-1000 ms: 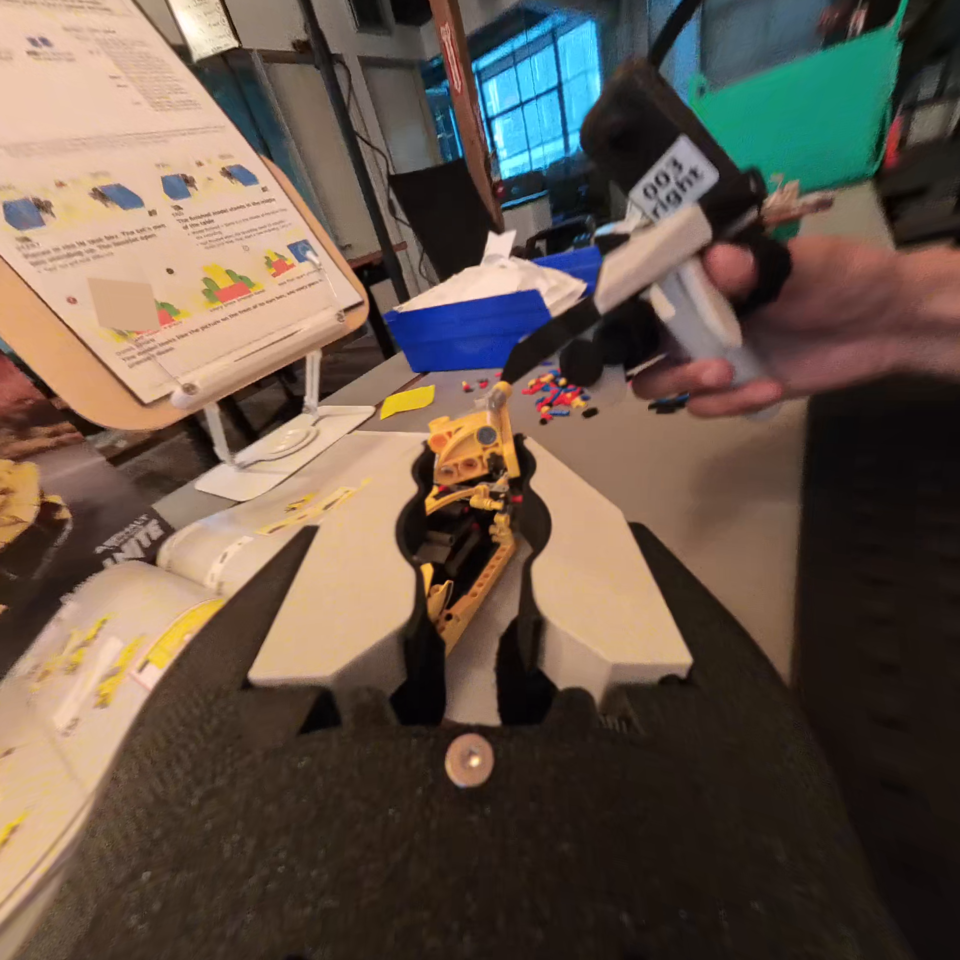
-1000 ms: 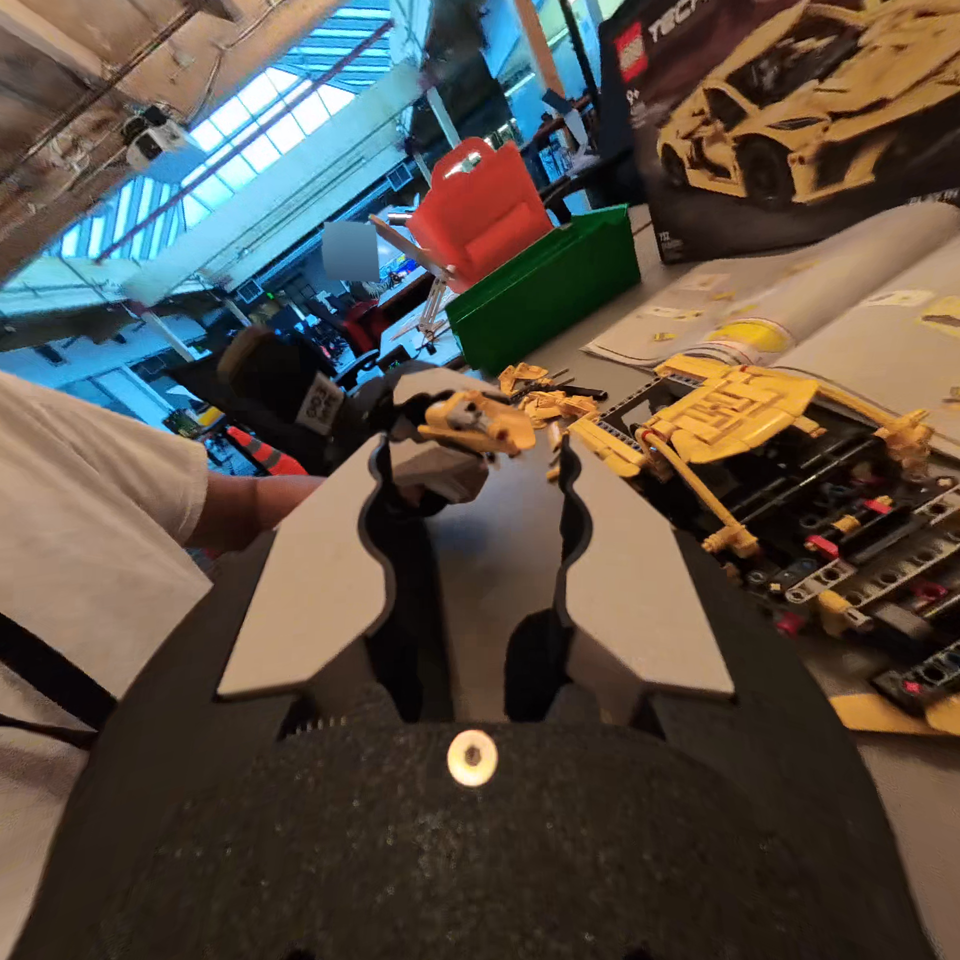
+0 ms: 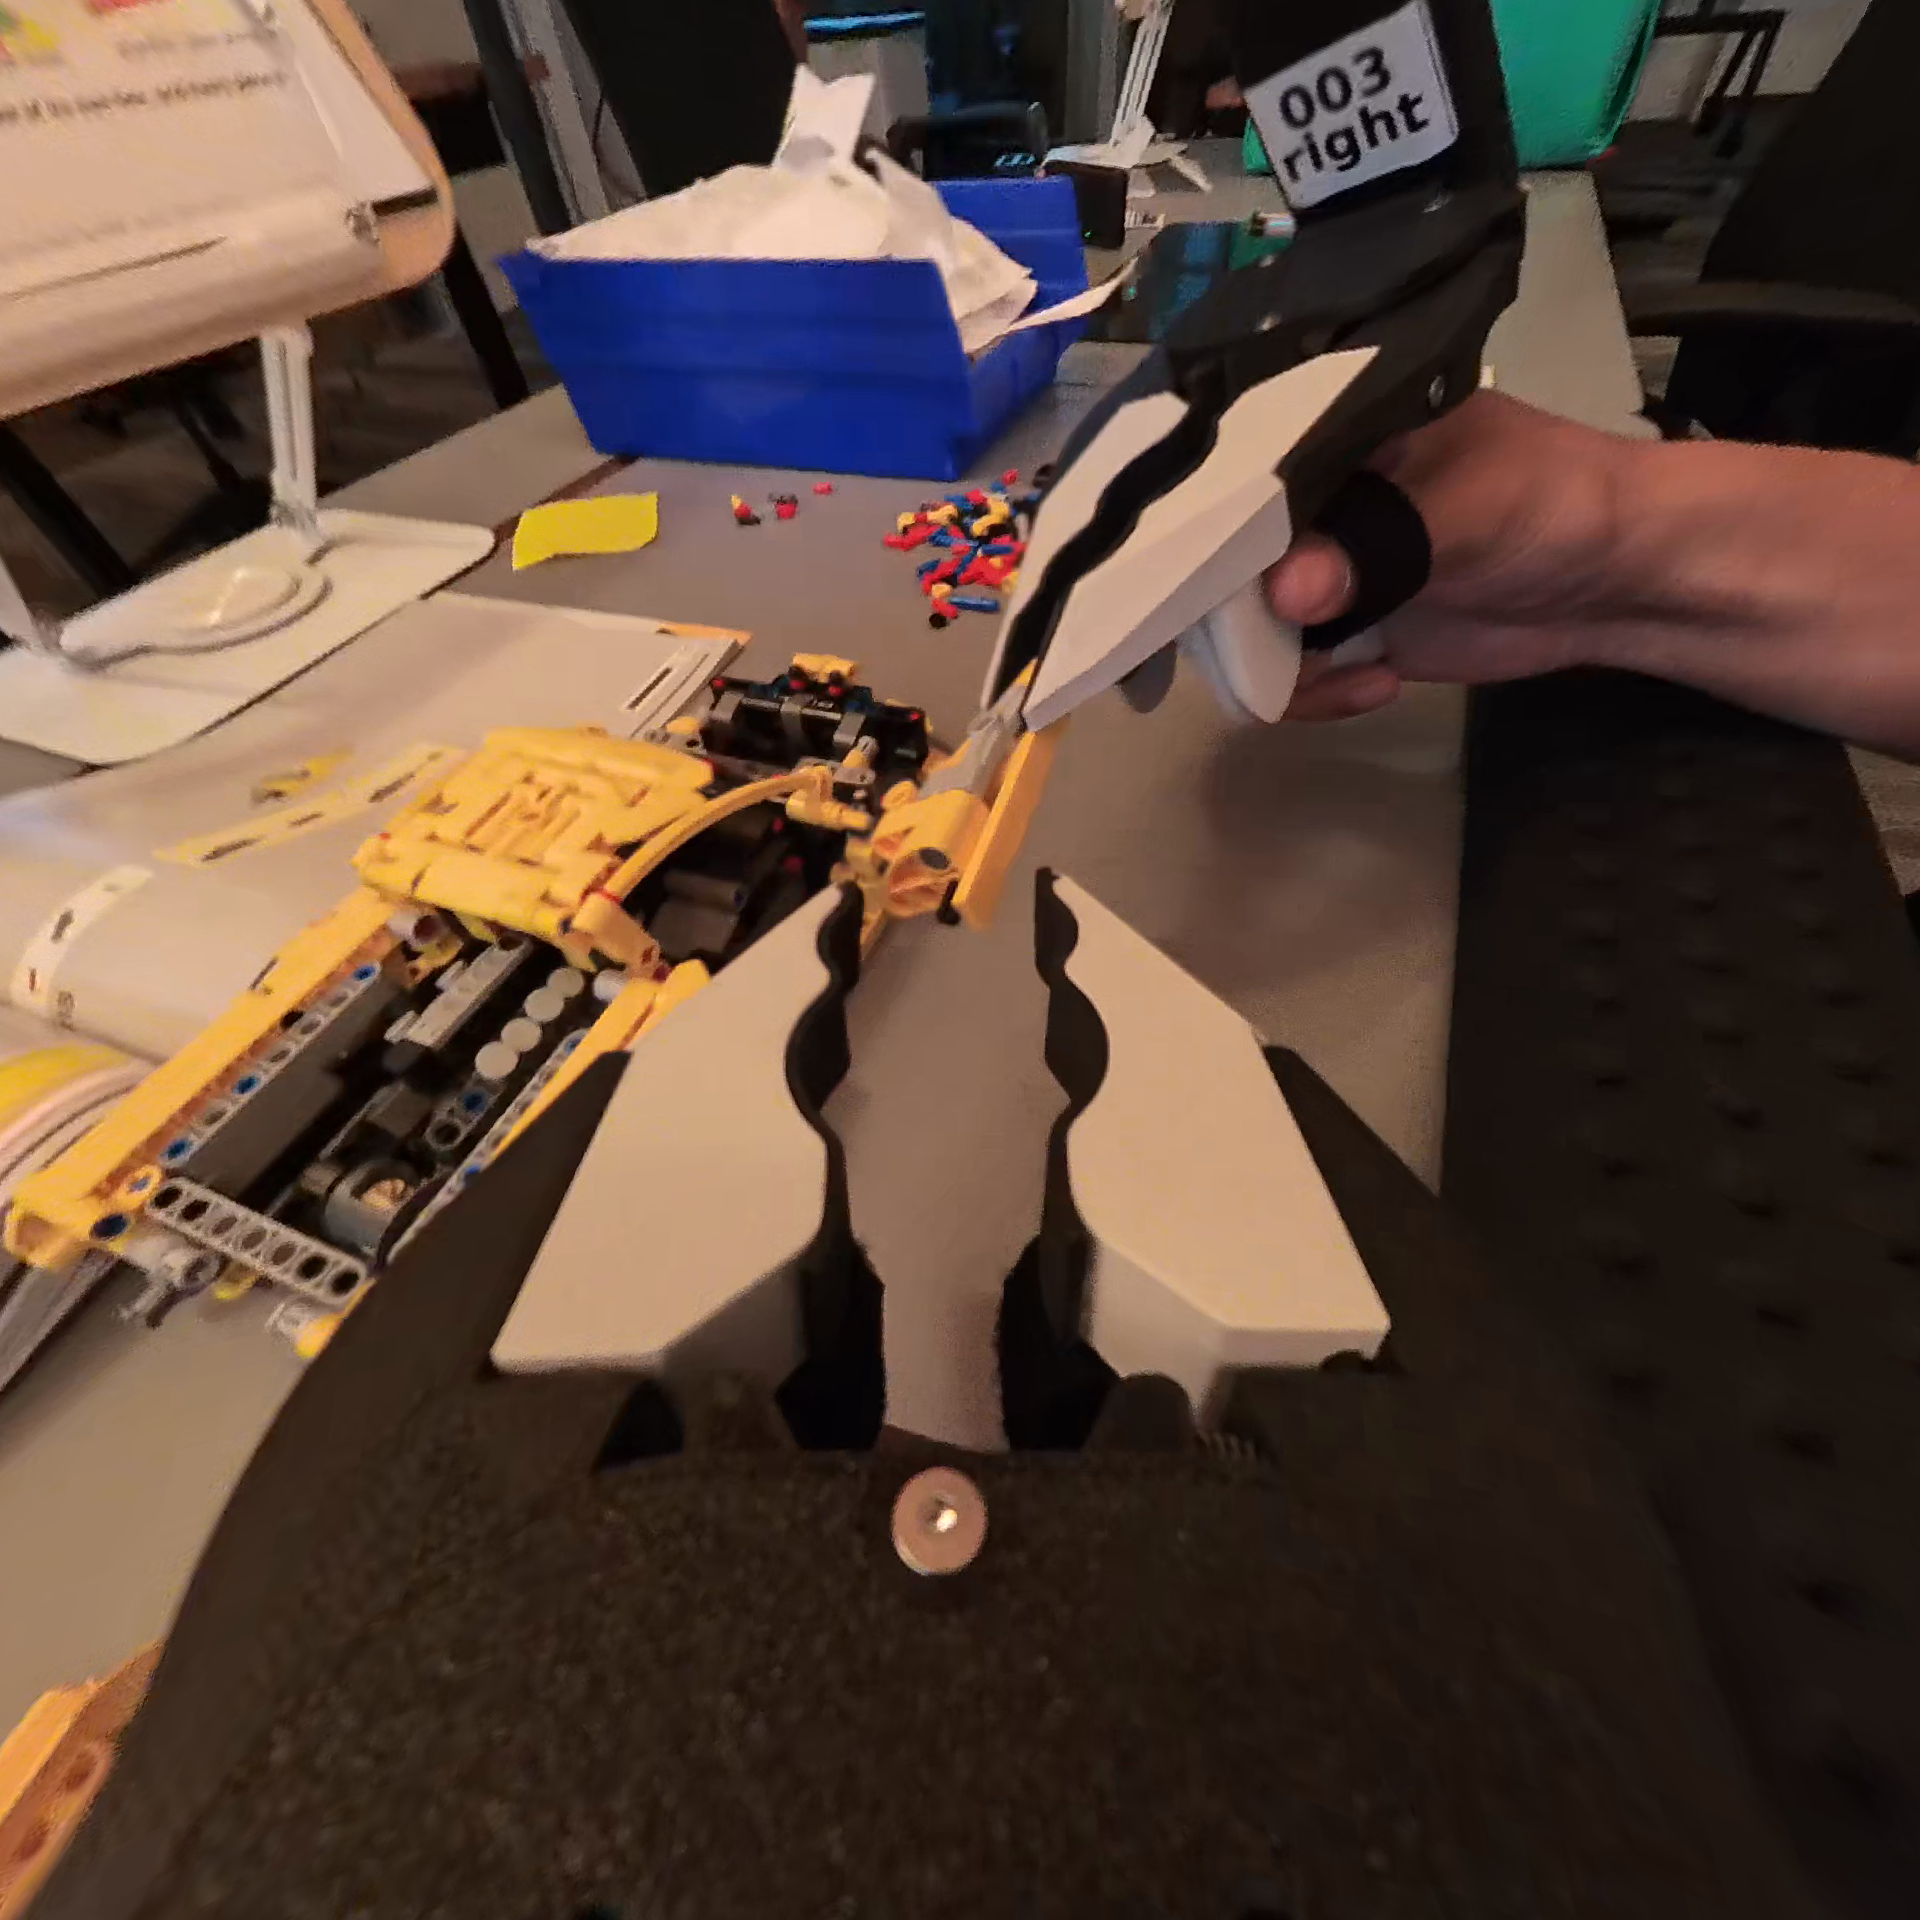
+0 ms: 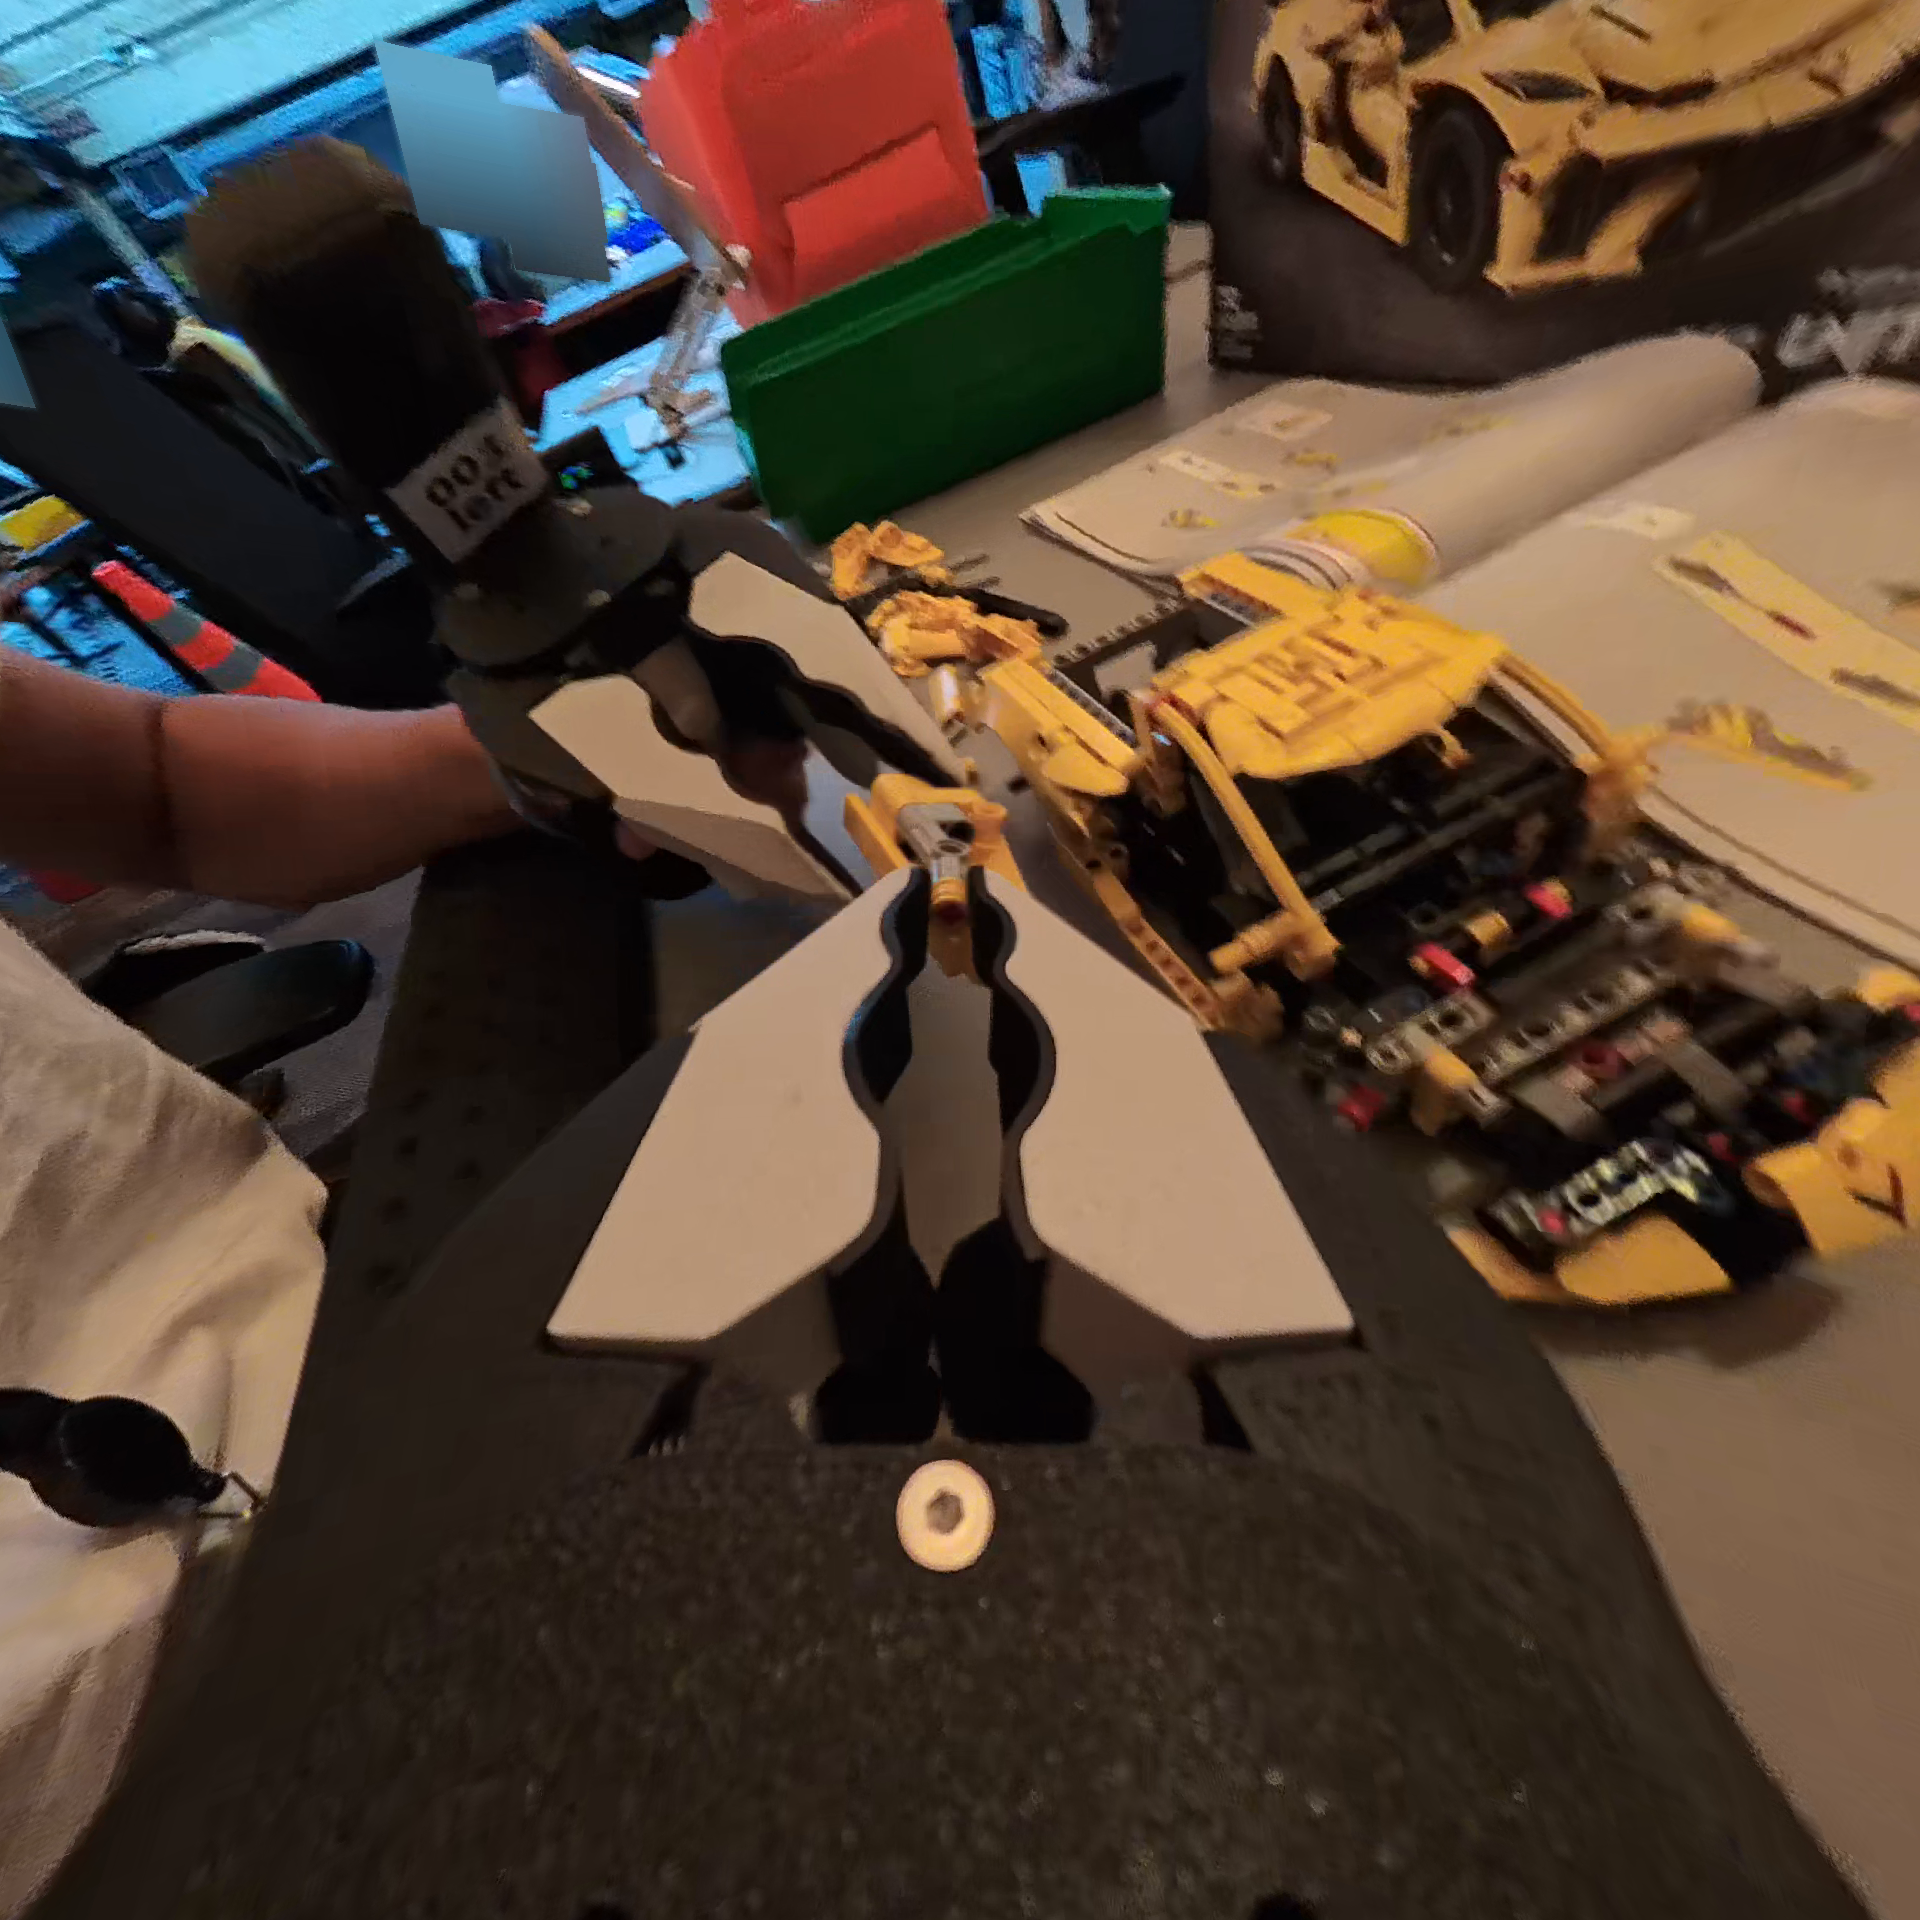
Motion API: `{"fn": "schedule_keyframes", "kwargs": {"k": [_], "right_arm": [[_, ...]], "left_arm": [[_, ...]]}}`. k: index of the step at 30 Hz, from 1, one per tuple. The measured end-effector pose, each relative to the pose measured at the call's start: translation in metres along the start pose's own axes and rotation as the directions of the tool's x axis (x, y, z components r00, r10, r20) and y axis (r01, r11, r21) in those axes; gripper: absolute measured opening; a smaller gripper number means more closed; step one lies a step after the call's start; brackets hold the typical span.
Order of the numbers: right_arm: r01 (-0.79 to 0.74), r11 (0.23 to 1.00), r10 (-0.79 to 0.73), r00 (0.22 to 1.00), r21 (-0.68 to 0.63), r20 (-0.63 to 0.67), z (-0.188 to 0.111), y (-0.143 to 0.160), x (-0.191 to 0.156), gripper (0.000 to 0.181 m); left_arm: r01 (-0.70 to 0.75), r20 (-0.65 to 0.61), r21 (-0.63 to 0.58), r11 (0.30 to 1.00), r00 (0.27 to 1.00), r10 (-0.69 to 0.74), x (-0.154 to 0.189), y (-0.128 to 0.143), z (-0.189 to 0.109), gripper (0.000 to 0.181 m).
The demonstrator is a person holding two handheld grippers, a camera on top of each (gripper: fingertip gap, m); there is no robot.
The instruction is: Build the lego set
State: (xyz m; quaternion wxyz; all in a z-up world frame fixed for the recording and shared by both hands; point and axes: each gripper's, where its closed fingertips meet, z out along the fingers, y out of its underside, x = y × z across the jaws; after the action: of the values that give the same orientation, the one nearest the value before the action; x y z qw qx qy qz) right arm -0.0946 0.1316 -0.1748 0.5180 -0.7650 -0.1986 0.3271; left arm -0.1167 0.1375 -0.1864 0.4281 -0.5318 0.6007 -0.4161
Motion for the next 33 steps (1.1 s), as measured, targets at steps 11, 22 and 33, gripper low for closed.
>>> {"fn": "schedule_keyframes", "kwargs": {"k": [11, 22, 33], "right_arm": [[0.057, 0.941, -0.074, 0.996, -0.332, -0.039, 0.011, 0.064, 0.014, 0.006], [0.016, 0.918, -0.041, 0.998, -0.395, -0.054, 0.01, 0.074, 0.018, 0.02], [0.033, 0.982, -0.087, 0.953, -0.185, -0.289, -0.021, -0.094, 0.124, 0.032]], "left_arm": [[0.045, 0.1, -0.021, 0.999, 0.994, -0.042, -0.028, 0.005, -0.008, 0.032], [0.192, 0.112, -0.035, 0.981, 0.976, -0.187, -0.042, 0.012, -0.011, 0.033], [0.271, 0.141, -0.115, 0.956, 0.957, -0.254, -0.147, -0.064, -0.017, 0.033]]}}
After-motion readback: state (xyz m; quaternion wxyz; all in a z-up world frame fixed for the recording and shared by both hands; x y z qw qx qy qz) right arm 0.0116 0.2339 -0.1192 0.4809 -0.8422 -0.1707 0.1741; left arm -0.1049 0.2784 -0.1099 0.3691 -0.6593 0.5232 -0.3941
